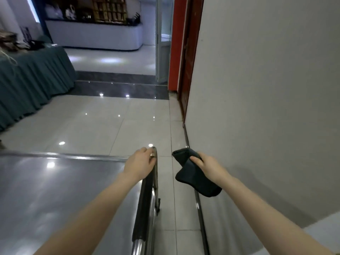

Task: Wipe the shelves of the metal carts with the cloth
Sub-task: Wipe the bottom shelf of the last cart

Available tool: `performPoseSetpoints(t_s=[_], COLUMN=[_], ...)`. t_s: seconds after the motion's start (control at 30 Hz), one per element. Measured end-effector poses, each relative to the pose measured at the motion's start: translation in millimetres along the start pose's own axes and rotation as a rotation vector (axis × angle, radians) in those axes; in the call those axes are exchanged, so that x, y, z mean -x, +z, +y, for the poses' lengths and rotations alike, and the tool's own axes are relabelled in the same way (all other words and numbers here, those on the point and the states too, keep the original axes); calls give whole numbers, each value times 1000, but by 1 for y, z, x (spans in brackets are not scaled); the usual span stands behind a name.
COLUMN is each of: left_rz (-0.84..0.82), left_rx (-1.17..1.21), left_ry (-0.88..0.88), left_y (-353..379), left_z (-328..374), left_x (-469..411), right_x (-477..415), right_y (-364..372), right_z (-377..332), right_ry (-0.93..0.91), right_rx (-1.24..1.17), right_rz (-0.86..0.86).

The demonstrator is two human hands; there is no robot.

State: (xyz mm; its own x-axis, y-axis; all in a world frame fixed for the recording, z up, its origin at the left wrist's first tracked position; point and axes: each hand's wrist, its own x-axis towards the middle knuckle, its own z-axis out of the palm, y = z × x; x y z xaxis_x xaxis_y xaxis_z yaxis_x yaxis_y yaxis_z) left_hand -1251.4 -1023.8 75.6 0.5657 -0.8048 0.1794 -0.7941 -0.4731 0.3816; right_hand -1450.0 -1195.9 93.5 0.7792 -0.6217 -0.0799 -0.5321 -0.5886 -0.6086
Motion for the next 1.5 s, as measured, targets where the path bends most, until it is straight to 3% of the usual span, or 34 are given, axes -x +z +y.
performPoseSetpoints(t_s=[0.17,0.37,0.83,1.5], left_rz=[38,124,195,430], left_rx=[-6,-60,-81,-134], left_ry=[-151,-345,-848,-1446], left_y=[-8,-27,5,22], left_z=[-30,-86,-209,-357], left_x=[-44,-91,-255,-328], right_x=[-90,-210,-515,-735], right_y=[-12,-7,89,231], right_z=[-17,-65,-164,-310], right_ry=[-127,-272,-746,-1164], right_rx=[143,109,190,238], right_rz=[-51,-138,-505,-872])
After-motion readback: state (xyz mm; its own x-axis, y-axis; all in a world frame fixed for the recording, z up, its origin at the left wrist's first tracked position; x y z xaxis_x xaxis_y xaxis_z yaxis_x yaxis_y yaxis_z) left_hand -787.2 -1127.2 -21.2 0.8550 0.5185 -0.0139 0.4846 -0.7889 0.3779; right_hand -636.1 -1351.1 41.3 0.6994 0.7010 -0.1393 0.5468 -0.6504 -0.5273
